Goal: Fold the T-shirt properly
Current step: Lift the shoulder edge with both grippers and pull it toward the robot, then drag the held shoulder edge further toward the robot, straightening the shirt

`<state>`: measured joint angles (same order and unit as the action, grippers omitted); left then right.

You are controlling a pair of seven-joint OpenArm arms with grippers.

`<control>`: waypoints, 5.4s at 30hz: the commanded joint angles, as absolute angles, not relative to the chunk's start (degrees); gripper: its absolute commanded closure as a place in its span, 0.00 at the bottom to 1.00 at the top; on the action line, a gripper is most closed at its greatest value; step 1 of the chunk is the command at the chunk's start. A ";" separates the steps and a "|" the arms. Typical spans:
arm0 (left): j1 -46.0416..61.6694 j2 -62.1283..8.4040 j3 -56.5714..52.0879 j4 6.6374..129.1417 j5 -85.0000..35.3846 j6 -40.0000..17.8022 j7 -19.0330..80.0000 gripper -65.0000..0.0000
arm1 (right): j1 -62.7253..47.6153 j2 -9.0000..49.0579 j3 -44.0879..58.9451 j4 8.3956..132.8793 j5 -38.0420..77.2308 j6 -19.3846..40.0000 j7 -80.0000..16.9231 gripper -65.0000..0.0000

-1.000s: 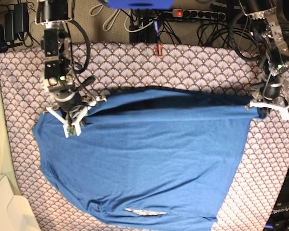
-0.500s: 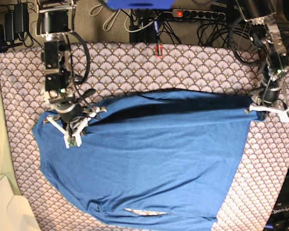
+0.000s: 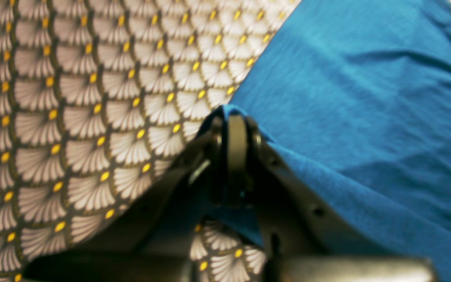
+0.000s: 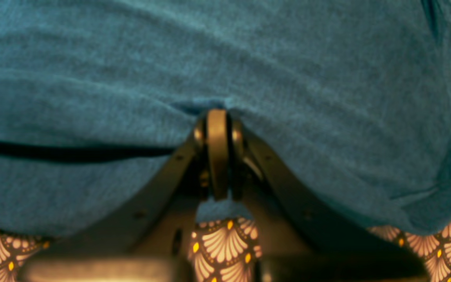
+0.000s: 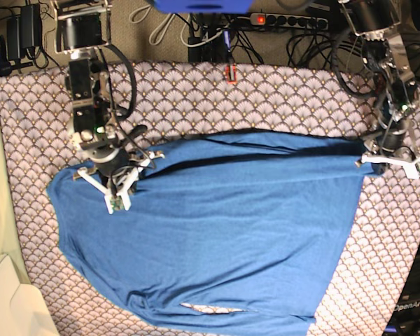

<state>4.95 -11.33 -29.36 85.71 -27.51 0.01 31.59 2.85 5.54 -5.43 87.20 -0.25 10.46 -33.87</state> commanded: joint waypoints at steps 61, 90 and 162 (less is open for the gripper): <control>4.88 -12.70 -25.98 78.55 -27.91 -0.31 29.85 0.40 | 2.07 6.81 -4.79 88.66 -0.31 10.33 -33.19 0.62; 3.21 -13.14 -23.34 76.26 -28.35 -0.31 30.11 0.99 | -7.25 5.41 -5.85 95.78 -0.13 10.33 -33.19 0.61; 11.30 -16.92 -24.13 87.34 -28.53 -0.31 34.33 0.99 | -17.80 8.04 -4.88 104.66 -0.40 15.60 -32.66 1.00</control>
<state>11.94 -15.99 -23.49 86.28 -28.53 -0.30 35.62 -17.87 7.75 -5.04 103.46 -0.67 15.27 -33.74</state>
